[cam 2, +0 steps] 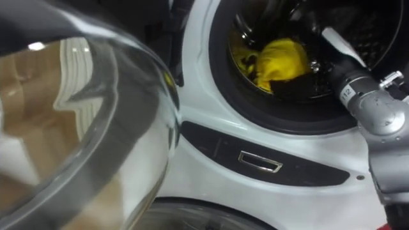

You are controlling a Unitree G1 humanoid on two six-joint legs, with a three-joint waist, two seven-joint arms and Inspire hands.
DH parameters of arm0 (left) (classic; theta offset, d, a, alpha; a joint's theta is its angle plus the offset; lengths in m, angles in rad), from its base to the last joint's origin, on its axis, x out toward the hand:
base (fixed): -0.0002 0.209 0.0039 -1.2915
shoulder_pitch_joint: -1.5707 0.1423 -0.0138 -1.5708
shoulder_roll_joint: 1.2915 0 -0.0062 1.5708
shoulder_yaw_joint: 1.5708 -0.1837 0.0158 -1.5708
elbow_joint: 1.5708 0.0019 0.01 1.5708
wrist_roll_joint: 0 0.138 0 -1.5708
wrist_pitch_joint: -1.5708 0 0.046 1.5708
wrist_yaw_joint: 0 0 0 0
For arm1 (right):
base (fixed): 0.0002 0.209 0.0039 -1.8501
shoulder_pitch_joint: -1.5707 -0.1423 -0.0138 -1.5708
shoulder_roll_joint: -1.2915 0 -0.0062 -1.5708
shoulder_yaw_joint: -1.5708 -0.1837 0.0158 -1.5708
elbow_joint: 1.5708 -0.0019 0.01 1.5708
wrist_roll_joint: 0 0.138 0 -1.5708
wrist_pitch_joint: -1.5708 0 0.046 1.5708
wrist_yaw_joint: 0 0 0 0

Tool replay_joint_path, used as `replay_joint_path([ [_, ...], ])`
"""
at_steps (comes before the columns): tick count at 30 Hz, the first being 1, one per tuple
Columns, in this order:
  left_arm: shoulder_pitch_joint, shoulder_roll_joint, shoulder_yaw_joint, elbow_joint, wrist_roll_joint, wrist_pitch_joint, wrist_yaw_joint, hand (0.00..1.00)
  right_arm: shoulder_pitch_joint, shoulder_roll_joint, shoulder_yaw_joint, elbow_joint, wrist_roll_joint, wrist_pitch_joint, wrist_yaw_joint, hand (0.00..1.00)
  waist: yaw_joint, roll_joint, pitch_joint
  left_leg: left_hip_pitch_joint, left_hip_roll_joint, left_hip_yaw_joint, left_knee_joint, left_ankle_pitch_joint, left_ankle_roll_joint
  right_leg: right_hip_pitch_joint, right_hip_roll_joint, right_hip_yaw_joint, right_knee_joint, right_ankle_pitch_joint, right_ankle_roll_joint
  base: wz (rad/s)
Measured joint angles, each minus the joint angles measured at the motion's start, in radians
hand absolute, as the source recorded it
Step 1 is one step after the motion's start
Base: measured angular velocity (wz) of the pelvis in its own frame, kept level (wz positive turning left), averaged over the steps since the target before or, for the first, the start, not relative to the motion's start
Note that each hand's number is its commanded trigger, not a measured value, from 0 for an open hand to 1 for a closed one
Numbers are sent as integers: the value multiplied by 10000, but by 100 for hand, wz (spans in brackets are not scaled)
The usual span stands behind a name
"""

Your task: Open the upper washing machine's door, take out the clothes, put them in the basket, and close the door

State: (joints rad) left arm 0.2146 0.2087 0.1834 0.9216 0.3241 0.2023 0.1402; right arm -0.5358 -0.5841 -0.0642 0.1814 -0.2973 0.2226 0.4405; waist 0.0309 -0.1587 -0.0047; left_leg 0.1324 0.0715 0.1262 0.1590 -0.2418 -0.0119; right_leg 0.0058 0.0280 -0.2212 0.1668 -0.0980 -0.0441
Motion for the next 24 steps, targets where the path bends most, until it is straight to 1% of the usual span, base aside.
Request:
replay_joint_path([
  [1, 9, 10, 55, 3, -1, 30, -1, 0, -157, -17, -5, 44, -75, 115, 296, 87, -9, -1, 0, 5, 0, 0, 4, 0, 0, 12, -11, -4, 0, 0, 0, 0],
  [2, 13, 20, 78, 20, -8, 41, -1, 0, -281, -18, -5, 178, -183, 186, 544, 100, 0, -1, 3, 26, 0, -2, 6, 1, 1, 39, -20, -7, -4, 0, 0, 0],
  [5, 24, 15, 81, 7, -6, 43, 0, 0, -415, -18, -35, 464, -340, 208, 982, 100, 52, 3, 8, 122, 0, -15, -6, -1, 2, 131, 5, -14, -24, -5, 9, 0],
  [6, 20, 17, 81, 1, -5, 44, 0, 0, -428, -18, -41, 462, -375, 233, 1033, 100, 57, 4, 8, 126, 1, -16, -13, -1, 1, 137, 6, -15, -25, -9, 12, 0],
  [8, -21, 29, 70, 3, -37, 75, 1, 0, -446, -17, -198, 456, -428, 411, 1044, 100, 122, 15, 16, 131, 8, -40, -69, -1, 0, 165, 24, 7, -74, -12, 11, 2],
  [11, -57, 77, -27, 4, -62, 122, 2, 0, -443, -17, -406, 361, -591, 500, 1134, 100, 141, 17, 17, 142, 20, -178, -77, -6, -11, 227, 66, -1, -167, -19, 16, 8],
  [15, -170, 75, -138, 8, -65, 142, 2, 0, -433, -16, -437, 296, -651, 558, 1306, 100, 110, 13, 19, 142, 15, -191, -96, -11, -13, 227, 71, 8, -176, -28, 29, 0],
  [18, -324, 104, -187, 8, -151, 140, 2, 0, -433, -17, -438, 311, -652, 581, 1302, 100, 140, 6, 23, 177, 19, -126, -136, -12, -13, 230, 81, 44, -176, -29, 31, -1],
  [22, -442, 124, -463, 23, -192, 144, 3, 0, -436, -17, -431, 239, -660, 611, 1295, 100, 238, 9, 26, 198, 32, -1, -163, -19, -23, 183, 107, 150, -156, -28, 30, -8],
  [24, -485, 136, -579, 29, -394, 145, 3, 0, -435, -17, -369, 116, -726, 638, 1270, 100, 265, 10, 29, 198, 30, 46, -177, -19, -22, 150, 114, 202, -139, -28, 29, -8],
])
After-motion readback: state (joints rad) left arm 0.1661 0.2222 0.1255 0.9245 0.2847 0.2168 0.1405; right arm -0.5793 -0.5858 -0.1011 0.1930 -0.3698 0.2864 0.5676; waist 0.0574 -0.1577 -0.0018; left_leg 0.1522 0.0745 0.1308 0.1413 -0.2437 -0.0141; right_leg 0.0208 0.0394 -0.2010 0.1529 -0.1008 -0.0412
